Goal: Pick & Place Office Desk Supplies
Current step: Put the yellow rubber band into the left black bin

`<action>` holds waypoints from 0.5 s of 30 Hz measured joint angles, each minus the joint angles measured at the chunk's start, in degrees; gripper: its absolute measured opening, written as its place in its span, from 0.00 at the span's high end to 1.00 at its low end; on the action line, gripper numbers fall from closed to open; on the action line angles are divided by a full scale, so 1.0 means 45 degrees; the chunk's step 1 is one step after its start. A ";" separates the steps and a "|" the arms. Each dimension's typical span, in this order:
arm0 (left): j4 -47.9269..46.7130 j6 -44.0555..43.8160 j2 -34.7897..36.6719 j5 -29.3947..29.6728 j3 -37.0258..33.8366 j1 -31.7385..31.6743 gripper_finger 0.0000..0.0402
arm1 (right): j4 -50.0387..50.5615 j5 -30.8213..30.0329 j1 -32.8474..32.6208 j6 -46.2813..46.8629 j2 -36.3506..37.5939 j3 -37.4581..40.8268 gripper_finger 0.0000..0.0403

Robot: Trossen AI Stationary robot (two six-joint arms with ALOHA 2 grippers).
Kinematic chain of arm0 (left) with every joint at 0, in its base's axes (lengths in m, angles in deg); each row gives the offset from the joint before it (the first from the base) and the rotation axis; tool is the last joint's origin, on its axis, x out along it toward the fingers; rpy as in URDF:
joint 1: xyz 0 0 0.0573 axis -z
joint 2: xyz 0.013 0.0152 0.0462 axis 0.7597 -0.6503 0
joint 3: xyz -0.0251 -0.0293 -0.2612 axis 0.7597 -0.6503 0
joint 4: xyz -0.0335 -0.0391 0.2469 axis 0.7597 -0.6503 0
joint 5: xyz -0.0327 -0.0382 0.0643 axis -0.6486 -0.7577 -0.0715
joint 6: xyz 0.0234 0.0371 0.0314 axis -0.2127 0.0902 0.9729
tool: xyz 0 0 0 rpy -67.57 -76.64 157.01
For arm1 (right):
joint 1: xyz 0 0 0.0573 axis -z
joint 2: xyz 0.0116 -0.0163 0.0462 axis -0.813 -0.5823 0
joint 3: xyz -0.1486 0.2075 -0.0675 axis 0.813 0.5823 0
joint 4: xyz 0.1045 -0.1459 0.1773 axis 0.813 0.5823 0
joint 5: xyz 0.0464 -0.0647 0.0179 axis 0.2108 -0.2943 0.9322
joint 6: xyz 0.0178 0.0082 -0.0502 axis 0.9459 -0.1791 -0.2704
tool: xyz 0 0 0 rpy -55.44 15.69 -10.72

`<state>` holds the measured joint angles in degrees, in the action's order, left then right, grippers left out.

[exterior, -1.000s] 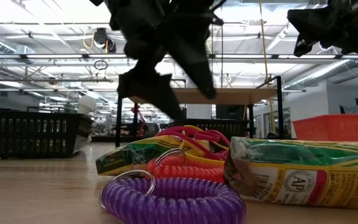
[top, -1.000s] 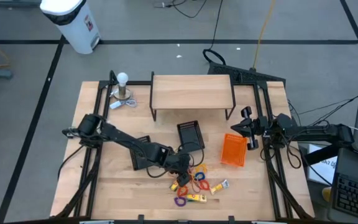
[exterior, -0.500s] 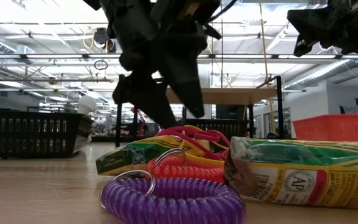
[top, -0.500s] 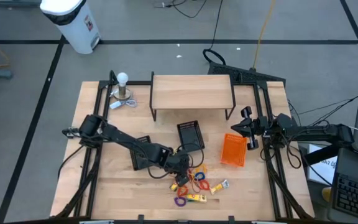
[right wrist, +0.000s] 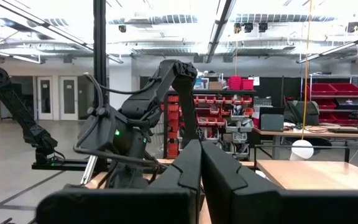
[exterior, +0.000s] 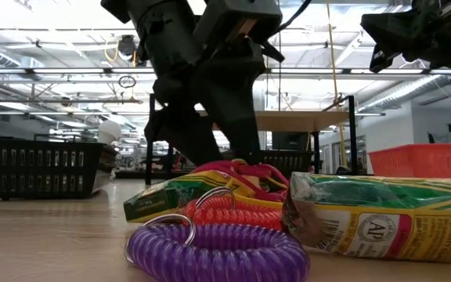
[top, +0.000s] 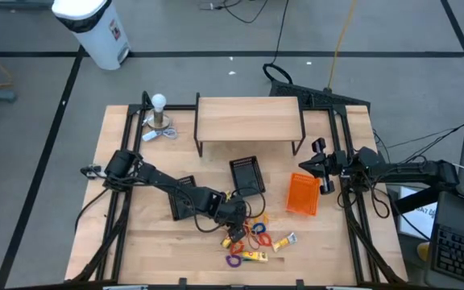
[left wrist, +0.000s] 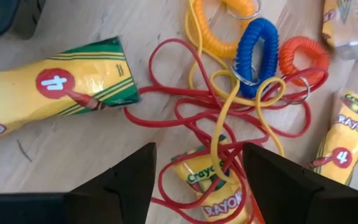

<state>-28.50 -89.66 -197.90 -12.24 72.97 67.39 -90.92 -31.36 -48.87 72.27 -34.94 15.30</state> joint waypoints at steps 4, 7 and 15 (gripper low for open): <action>0.0039 0.0158 0.0000 0.0180 0.0000 -0.0010 0.47 | 0.0000 0.0002 0.0000 -0.0001 0.0000 -0.0002 0.99; 0.0102 0.0274 0.0000 0.0126 0.0000 -0.0010 0.60 | 0.0000 0.0000 0.0000 -0.0001 0.0000 0.0000 0.99; 0.0630 0.1290 0.0000 -0.0124 0.0000 -0.0010 0.97 | 0.0004 0.0000 0.0000 -0.0001 0.0000 0.0000 0.99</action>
<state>-25.66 -83.86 -197.90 -12.79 72.97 67.35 -90.90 -31.36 -48.87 72.27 -34.94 15.30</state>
